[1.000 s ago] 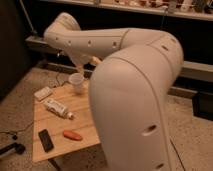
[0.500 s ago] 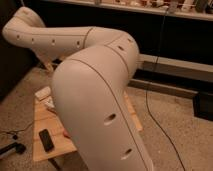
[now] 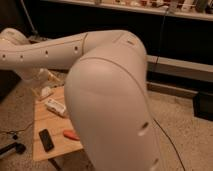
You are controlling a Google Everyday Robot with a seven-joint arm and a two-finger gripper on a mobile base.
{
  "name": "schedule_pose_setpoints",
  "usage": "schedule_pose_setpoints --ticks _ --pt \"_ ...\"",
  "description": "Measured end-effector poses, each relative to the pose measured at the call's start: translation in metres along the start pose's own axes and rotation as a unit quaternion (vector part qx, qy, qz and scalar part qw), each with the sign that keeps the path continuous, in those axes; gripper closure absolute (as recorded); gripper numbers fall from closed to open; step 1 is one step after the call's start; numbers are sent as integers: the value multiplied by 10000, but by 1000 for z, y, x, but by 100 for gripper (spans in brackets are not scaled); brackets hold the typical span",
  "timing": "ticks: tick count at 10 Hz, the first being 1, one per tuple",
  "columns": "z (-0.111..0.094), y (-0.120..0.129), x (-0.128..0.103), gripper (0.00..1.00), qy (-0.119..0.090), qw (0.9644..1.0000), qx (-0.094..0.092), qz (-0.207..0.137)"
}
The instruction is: Move the arm in a circular motion
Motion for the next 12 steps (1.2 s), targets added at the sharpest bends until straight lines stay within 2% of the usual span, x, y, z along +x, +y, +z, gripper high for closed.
schedule_pose_setpoints --ticks 1,3,4,5,6,8,9,10,11,12 --pt "9 5 30 35 263 9995 -67 -150" --pt "32 3 81 35 778 9966 -202 -185" --pt "44 -3 102 35 1007 9946 -240 -100" --pt "53 -9 114 35 1150 9931 -241 -2" --pt "68 -28 133 35 1373 9899 -213 281" --pt "93 -81 160 35 1663 9809 -33 1007" --pt "103 -116 172 35 1764 9735 145 1449" --pt "108 -155 176 35 1787 9643 377 1918" --pt "109 -184 176 35 1768 9564 560 2257" --pt "108 -197 172 35 1729 9524 651 2423"
